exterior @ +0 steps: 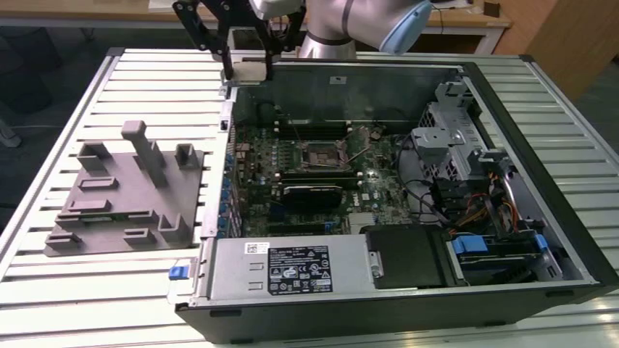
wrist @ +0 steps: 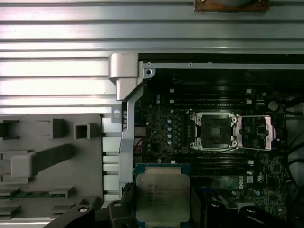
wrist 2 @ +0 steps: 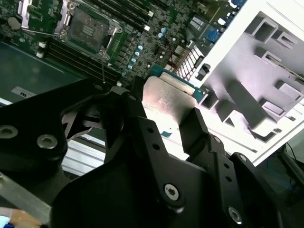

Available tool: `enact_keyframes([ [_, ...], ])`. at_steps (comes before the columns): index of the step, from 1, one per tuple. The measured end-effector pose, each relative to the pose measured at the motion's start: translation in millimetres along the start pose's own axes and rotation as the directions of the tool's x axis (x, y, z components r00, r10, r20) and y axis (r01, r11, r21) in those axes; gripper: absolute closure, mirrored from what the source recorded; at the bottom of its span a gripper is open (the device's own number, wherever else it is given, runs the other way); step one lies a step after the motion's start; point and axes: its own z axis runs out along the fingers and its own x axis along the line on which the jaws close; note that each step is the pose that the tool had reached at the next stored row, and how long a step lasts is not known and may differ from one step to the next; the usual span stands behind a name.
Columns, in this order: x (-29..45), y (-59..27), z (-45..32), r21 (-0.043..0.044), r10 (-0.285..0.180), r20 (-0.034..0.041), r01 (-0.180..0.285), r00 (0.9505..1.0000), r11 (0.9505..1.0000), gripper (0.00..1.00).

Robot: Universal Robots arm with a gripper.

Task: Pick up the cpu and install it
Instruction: 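Pick up the cpu and move it towards the insertion slot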

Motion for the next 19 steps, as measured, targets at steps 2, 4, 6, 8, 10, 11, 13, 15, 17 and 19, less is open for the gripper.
enact_keyframes([
  [2,-4.7,0.2,0.1,0.0,0.0,0.0,0.0,1.0,1.0,0.46],
  [4,-9.6,0.5,0.2,0.0001,0.0,-0.0001,0.0,1.0,1.0,0.46],
  [6,-14.4,0.8,0.4,0.0,0.0,0.0,0.0,1.0,1.0,0.46],
  [8,-18.4,1.3,0.5,0.0,0.0,0.0,0.0,1.0,1.0,0.46],
  [10,-22.4,2.2,0.7,0.0,0.0,0.0,0.0,1.0,1.0,0.46],
  [11,-24.7,2.7,0.9,0.0,0.0,0.0,0.0,1.0,1.0,0.46],
  [13,-29.0,4.0,1.3,0.0,0.0,0.0,0.0,1.0,1.0,0.46],
  [15,-33.6,5.7,1.8,0.0,0.0,0.0,0.0,1.0,1.0,0.46],
  [17,-40.5,7.4,2.3,0.0,0.0,0.0,0.0,1.0,1.0,0.46],
  [19,-47.4,8.5,2.6,0.0,0.0,0.0,0.0,1.0,1.0,0.46],
])
